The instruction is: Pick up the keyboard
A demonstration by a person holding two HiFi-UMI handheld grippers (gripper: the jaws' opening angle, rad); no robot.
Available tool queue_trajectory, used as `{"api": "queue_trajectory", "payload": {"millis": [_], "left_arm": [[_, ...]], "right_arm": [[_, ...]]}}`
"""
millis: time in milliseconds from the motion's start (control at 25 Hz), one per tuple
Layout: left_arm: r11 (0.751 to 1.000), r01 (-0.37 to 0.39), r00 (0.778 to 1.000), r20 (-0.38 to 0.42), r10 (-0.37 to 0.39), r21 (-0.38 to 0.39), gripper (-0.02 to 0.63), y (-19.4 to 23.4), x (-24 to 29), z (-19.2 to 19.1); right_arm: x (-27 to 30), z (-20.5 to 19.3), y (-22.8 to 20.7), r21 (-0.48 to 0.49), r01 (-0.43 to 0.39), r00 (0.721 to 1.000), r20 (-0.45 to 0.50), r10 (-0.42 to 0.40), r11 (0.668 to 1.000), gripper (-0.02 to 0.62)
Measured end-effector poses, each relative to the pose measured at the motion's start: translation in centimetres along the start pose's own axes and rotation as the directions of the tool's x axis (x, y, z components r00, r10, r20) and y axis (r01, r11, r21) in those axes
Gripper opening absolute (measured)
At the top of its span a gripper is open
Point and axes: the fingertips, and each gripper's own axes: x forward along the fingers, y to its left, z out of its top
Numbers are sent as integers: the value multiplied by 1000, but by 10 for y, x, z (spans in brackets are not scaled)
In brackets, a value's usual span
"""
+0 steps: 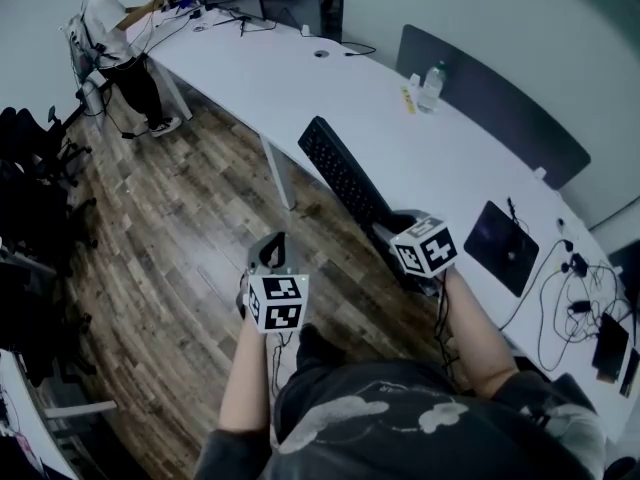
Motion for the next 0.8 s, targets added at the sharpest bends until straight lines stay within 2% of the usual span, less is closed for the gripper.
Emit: {"api": "queue_trajectory", "payload": {"millis": [520, 800], "left_arm": [[988, -145, 989, -20, 144, -57, 2, -87, -77, -18], [975, -194, 980, 12, 196, -108, 2, -120, -110, -16]], "right_arm": [[-69, -71, 14, -52, -137, 990, 36, 138, 989, 64], [-99, -99, 17, -68, -185, 981, 53, 188, 980, 64]]}}
